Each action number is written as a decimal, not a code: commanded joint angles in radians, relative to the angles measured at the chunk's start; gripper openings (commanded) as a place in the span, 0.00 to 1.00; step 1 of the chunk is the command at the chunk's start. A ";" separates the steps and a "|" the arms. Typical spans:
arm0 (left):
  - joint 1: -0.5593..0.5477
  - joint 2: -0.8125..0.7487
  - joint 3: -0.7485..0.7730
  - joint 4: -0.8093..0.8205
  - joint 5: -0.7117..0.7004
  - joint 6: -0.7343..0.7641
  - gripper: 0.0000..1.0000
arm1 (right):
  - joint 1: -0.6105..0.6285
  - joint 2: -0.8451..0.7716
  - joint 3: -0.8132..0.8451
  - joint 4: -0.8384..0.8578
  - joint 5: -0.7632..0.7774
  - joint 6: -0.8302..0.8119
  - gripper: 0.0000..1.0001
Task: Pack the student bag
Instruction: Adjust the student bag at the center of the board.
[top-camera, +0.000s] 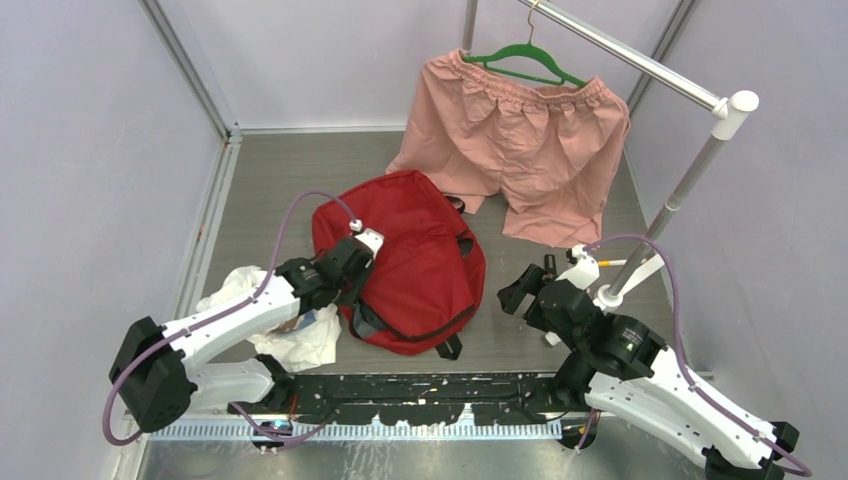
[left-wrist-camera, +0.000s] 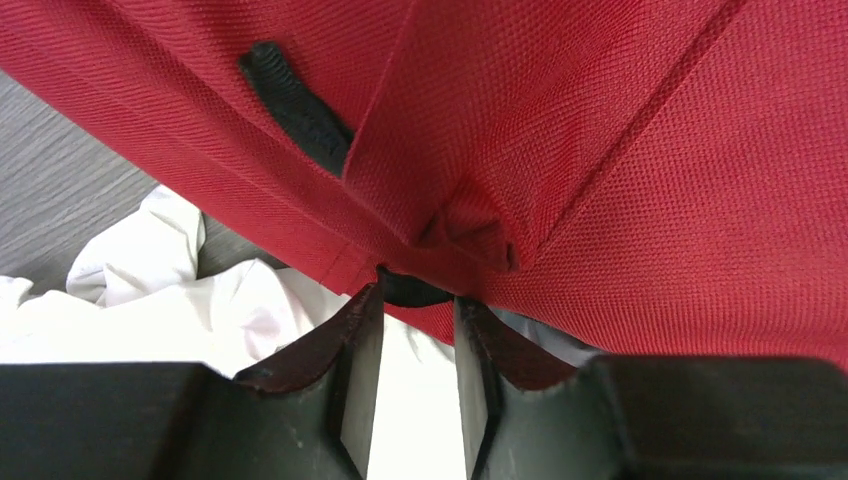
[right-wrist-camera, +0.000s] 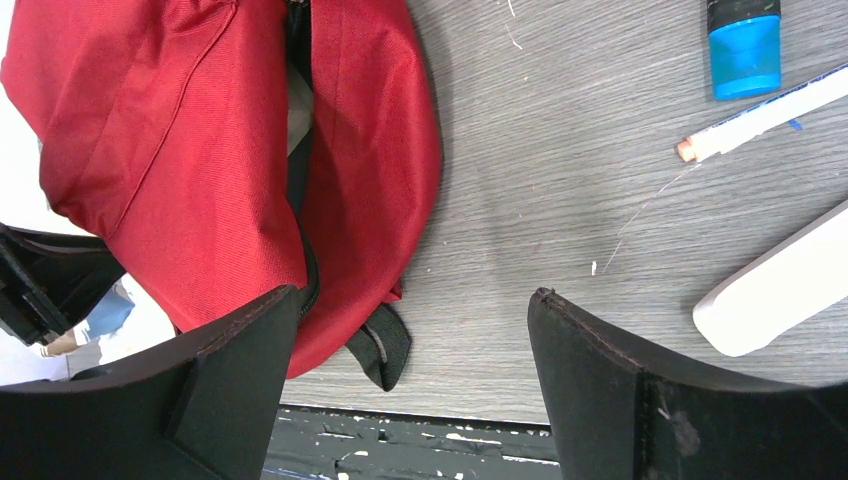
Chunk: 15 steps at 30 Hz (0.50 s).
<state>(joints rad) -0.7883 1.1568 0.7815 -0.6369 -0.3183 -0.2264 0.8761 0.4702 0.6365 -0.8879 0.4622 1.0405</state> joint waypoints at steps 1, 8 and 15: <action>-0.003 0.013 0.035 0.051 -0.018 0.031 0.30 | 0.005 0.007 0.040 0.030 0.031 -0.010 0.89; -0.003 -0.030 0.033 0.036 -0.001 -0.019 0.00 | 0.003 -0.004 0.040 0.026 0.037 -0.005 0.89; -0.020 -0.087 0.028 -0.007 0.153 -0.167 0.00 | 0.006 0.022 0.041 0.052 0.020 -0.003 0.89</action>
<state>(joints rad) -0.7895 1.1187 0.7815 -0.6418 -0.2611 -0.2897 0.8761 0.4732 0.6369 -0.8837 0.4622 1.0405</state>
